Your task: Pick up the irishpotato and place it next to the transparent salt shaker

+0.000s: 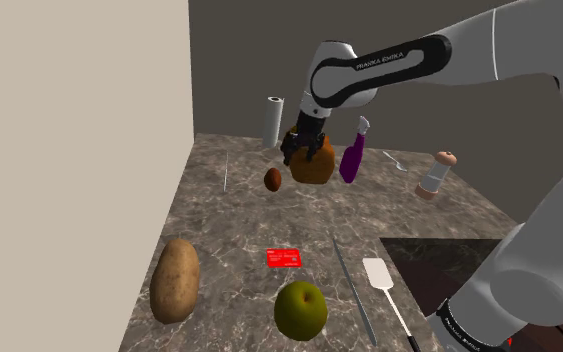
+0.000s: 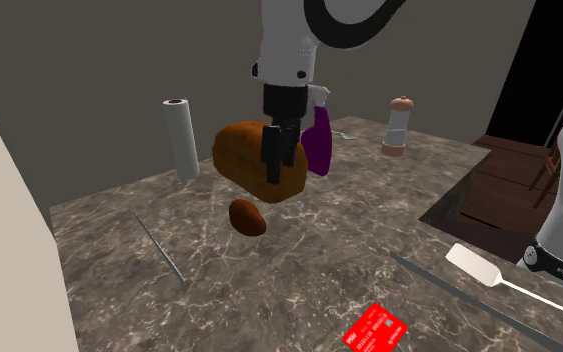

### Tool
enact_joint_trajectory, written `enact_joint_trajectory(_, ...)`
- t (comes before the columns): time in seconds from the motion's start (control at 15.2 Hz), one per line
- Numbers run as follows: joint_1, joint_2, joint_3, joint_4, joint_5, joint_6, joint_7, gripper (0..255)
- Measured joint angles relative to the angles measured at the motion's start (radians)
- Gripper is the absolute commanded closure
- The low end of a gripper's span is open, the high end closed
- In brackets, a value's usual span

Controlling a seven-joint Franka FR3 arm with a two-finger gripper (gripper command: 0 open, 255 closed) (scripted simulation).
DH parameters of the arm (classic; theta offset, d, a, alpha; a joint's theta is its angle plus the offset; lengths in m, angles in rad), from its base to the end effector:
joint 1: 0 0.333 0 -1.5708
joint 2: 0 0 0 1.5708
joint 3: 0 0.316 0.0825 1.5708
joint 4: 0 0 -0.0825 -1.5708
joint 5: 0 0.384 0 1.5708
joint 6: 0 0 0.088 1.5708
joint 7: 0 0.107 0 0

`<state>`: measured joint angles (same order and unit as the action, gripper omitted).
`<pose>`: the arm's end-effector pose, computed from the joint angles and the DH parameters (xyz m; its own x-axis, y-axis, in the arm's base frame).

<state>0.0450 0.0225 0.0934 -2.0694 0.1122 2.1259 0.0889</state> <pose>0.5494 0.0814 0.4238 0.9997 -0.0092 0.0222 -0.0069 -0.9948 -0.1016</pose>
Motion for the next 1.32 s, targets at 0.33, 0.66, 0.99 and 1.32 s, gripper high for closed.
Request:
enact_joint_trajectory(0.33,0.018,0.188,0.008,0.143,-0.03,0.048,0.051,0)
enact_joint_trajectory(0.66,0.027,0.281,0.007,0.206,-0.042,0.077,0.068,0)
enact_joint_trajectory(0.99,0.031,0.322,0.007,0.191,-0.045,0.133,0.07,0)
enact_joint_trajectory(1.32,0.032,0.325,0.007,0.186,-0.045,0.142,0.069,0)
